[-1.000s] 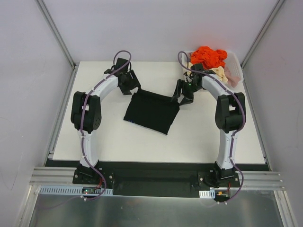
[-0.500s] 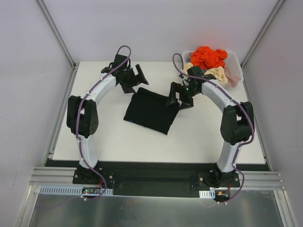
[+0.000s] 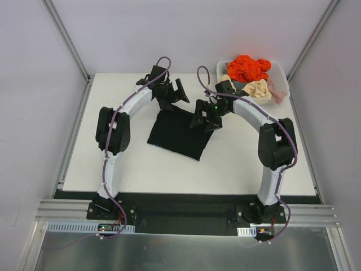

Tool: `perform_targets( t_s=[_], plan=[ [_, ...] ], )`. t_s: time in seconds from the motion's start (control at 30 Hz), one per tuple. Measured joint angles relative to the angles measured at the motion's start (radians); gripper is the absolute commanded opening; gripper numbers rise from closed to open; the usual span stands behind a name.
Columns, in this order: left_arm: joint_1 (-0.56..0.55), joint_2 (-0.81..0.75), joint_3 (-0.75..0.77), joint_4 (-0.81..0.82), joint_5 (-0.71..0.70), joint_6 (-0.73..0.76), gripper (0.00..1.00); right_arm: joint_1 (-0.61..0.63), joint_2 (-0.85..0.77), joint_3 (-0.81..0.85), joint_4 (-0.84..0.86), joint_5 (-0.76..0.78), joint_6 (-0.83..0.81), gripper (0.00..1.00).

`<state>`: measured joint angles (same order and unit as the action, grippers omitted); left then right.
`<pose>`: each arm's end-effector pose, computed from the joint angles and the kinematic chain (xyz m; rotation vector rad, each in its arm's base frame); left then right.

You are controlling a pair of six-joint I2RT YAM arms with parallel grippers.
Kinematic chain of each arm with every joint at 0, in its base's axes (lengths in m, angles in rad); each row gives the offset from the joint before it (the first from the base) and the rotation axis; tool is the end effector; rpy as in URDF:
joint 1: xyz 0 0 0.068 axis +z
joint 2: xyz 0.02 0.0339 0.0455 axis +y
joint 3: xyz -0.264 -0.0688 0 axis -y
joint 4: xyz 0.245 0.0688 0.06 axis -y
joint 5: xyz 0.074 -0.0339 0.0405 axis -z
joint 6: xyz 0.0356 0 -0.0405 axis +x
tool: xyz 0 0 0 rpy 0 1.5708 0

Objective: Fold and stack the t-shirts
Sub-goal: Fold the tshirt

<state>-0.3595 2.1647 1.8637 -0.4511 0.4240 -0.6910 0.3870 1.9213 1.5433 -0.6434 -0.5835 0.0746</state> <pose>0.4603 -0.1886 0.2442 -0.1789 2.4589 -0.9911 0.3766 0.1747 0.2383 -0.6198 2.5257 0.9247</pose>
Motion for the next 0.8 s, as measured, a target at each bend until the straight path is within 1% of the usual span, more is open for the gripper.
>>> perform_targets(
  t_s=[0.13, 0.27, 0.47, 0.57, 0.67, 0.8],
  plan=[
    [-0.001, 0.101, 0.071, 0.01, -0.037, -0.005, 0.99, 0.0, 0.053, 0.003, 0.012, -0.008, 0.001, 0.97],
    [0.0, 0.172, 0.082, 0.012, -0.066, -0.021, 0.99, 0.0, 0.106, 0.009, 0.022, 0.0, 0.002, 0.97],
    [0.001, 0.174, 0.073, 0.024, -0.089, -0.035, 0.99, 0.0, 0.171, 0.019, 0.03, 0.04, 0.002, 0.97],
    [-0.001, 0.129, 0.0, 0.05, -0.114, -0.035, 0.99, 0.0, 0.178, 0.019, 0.031, 0.052, 0.003, 0.97],
    [0.0, 0.049, -0.115, 0.05, -0.14, -0.033, 0.99, 0.0, 0.178, 0.013, 0.042, 0.053, 0.003, 0.97],
    [-0.001, -0.076, -0.268, 0.037, -0.171, -0.029, 0.99, 0.007, 0.141, -0.049, 0.071, 0.061, 0.003, 0.97]
  ],
)
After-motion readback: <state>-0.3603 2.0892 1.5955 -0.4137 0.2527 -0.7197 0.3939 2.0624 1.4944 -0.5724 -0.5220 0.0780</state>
